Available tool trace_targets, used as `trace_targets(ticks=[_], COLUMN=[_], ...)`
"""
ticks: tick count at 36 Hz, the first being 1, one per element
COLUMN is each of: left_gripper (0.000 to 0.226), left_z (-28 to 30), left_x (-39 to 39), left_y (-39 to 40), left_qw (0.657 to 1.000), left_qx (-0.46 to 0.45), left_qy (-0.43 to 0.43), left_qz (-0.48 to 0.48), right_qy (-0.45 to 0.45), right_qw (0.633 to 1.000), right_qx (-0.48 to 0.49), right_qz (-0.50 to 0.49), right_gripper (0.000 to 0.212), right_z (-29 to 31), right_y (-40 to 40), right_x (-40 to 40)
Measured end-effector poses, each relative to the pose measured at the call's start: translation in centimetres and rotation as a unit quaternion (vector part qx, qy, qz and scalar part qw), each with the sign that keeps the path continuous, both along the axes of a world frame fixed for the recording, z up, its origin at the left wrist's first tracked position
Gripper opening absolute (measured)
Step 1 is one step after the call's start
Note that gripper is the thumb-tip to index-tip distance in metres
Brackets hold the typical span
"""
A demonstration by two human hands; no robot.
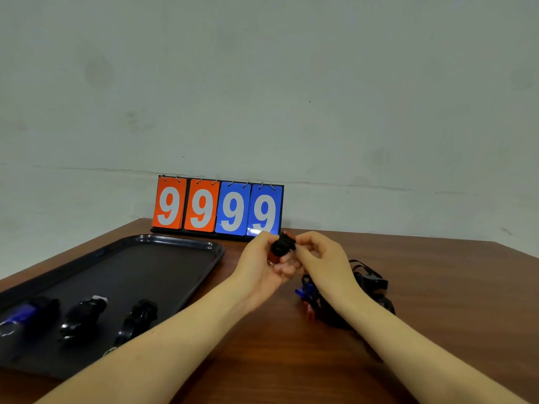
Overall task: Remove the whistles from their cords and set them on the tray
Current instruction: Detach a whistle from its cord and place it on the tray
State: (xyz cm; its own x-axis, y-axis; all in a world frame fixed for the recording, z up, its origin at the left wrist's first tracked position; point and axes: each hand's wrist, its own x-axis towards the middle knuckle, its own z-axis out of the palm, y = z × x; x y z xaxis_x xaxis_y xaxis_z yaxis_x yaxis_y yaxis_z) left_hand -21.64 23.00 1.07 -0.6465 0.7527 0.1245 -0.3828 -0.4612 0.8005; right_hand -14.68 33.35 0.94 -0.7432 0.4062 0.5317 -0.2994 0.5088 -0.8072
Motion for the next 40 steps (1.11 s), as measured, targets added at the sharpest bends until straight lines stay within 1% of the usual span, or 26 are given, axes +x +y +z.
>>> trace_targets(ticks=[5, 8, 11, 15, 18, 23, 27, 29, 31, 34, 38, 40], left_gripper=[0.029, 0.037, 0.041, 0.035, 0.03, 0.021, 0.017, 0.016, 0.018, 0.027, 0.038, 0.045], left_z=[-0.1, -0.1, 0.0, -0.2, -0.3, 0.0, 0.3, 0.4, 0.4, 0.2, 0.0, -0.2], left_x=[0.0, -0.2, -0.2, 0.0, 0.0, 0.4, 0.6, 0.7, 0.6, 0.4, 0.1, 0.1], left_y=[0.0, -0.1, 0.0, 0.1, 0.1, 0.3, 0.0, 0.0, -0.1, -0.1, 0.3, 0.4], left_qw=[1.0, 0.999, 0.998, 0.998, 0.998, 0.996, 0.996, 0.997, 0.996, 0.997, 0.997, 0.993], left_qx=[0.005, -0.01, -0.022, -0.039, -0.027, 0.005, 0.019, 0.029, 0.031, 0.001, -0.063, -0.097], left_qy=[0.021, 0.03, 0.034, 0.038, 0.002, -0.057, -0.06, -0.049, -0.034, -0.008, 0.007, 0.036], left_qz=[0.018, 0.035, 0.045, 0.042, 0.06, 0.065, 0.057, 0.061, 0.071, 0.073, 0.053, 0.05], right_qy=[-0.007, -0.006, 0.013, 0.03, 0.024, 0.006, 0.001, -0.003, -0.013, -0.013, -0.006, -0.006], right_qw=[1.0, 1.0, 0.999, 0.998, 0.998, 1.0, 1.0, 1.0, 0.998, 0.998, 0.999, 0.999], right_qx=[-0.011, -0.016, -0.033, -0.049, -0.048, -0.014, 0.014, 0.022, 0.011, 0.014, -0.039, -0.034], right_qz=[0.001, -0.003, 0.003, 0.022, 0.017, 0.011, 0.006, 0.017, 0.054, 0.053, 0.028, 0.021], right_gripper=[0.024, 0.029, 0.022, 0.016, 0.016, 0.022, 0.027, 0.021, 0.012, 0.017, 0.019, 0.019], right_z=[-0.5, -0.5, -0.5, -0.5, -0.6, -0.6, -0.5, -0.5, -0.6, -1.0, -1.5, -1.6], right_y=[-0.3, -0.4, -0.3, -0.3, -0.2, 0.1, 0.1, -0.1, -0.4, -0.3, 0.1, 0.3], right_x=[-0.2, -0.3, -0.3, -0.2, -0.3, -0.4, -0.4, -0.4, -0.3, -0.7, -1.2, -1.0])
